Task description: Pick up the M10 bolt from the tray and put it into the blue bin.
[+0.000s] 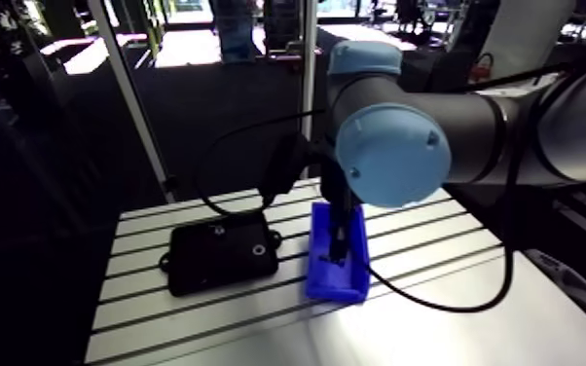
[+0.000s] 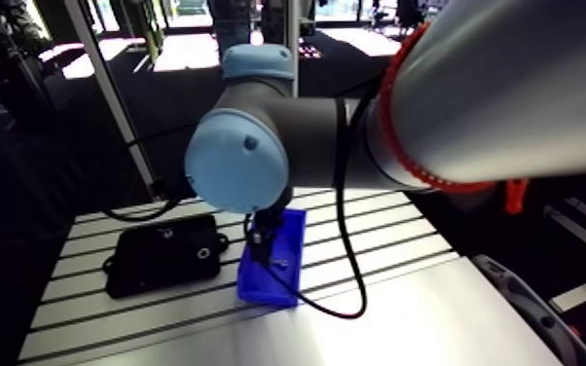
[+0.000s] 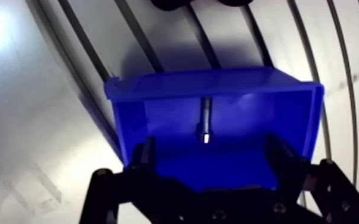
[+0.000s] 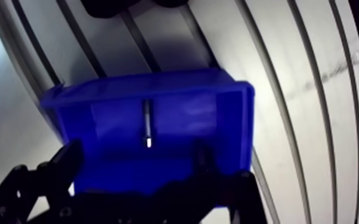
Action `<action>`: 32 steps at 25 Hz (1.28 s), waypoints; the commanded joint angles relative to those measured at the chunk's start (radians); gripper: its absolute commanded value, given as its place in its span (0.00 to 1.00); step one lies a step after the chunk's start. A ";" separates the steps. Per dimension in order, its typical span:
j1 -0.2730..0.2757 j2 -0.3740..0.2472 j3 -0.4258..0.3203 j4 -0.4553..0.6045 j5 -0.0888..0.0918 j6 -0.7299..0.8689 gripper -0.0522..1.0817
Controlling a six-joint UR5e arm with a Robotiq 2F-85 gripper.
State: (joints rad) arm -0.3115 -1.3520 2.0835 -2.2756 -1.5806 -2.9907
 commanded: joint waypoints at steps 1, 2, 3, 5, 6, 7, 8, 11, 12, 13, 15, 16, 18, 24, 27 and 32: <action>0.003 -0.054 -0.052 0.139 -0.003 0.011 0.06; 0.003 -0.060 -0.079 0.173 -0.009 0.021 0.06; 0.003 -0.063 -0.105 0.211 -0.015 0.037 0.05; 0.011 -0.068 -0.171 0.322 -0.017 0.115 0.05; 0.015 -0.069 -0.207 0.368 -0.017 0.167 0.05; 0.015 -0.069 -0.240 0.406 -0.012 0.216 0.05; 0.017 -0.069 -0.280 0.448 -0.011 0.279 0.05; 0.014 -0.071 -0.377 0.546 -0.006 0.448 0.05; 0.014 -0.077 -0.408 0.578 -0.005 0.508 0.05; 0.014 -0.091 -0.428 0.598 -0.005 0.565 0.05; 0.014 -0.112 -0.458 0.623 -0.008 0.689 0.05; 0.014 -0.126 -0.471 0.637 -0.008 0.755 0.05; 0.015 -0.152 -0.484 0.661 -0.009 0.859 0.05; 0.052 -0.183 -0.564 0.778 -0.005 1.125 0.05; 0.074 -0.186 -0.609 0.830 -0.005 1.237 0.05; 0.112 -0.175 -0.678 0.874 -0.002 1.313 0.05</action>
State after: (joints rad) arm -0.2556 -1.5214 1.5245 -1.5141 -1.5858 -1.9121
